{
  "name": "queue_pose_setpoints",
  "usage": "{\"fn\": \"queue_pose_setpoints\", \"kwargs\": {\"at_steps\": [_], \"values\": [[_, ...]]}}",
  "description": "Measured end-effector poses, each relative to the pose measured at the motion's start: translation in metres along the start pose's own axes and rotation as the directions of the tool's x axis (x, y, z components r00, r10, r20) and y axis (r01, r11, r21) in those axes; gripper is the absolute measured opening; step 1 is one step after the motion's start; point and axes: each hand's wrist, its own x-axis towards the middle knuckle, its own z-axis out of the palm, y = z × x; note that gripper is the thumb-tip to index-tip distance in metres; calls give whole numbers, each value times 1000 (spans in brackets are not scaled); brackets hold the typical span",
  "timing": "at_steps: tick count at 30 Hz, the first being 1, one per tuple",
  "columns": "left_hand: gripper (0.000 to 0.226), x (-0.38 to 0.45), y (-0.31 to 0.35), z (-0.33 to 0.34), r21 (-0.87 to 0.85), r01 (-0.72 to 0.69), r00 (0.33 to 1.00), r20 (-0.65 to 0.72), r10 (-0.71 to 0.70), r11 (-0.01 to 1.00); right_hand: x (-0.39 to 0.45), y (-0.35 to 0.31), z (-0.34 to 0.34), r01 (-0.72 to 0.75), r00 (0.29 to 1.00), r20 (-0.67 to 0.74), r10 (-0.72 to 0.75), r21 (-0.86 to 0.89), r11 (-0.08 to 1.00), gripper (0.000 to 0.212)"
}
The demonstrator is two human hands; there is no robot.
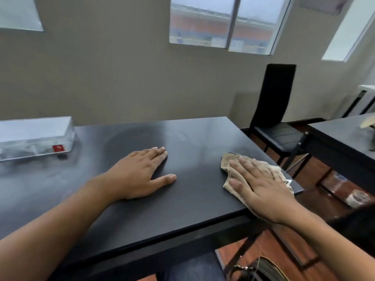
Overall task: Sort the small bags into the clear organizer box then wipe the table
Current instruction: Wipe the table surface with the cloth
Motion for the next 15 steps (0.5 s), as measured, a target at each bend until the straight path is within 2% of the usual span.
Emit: {"fn": "queue_pose_setpoints", "kwargs": {"at_steps": [6, 15], "values": [[103, 40, 2, 2, 40, 14, 1000, 4, -14, 999, 54, 24, -7, -136, 991, 7, 136, 20, 990, 72], [99, 45, 5, 16, -10, 58, 998, -37, -58, 998, 199, 11, -19, -209, 976, 64, 207, 42, 977, 80]]}}
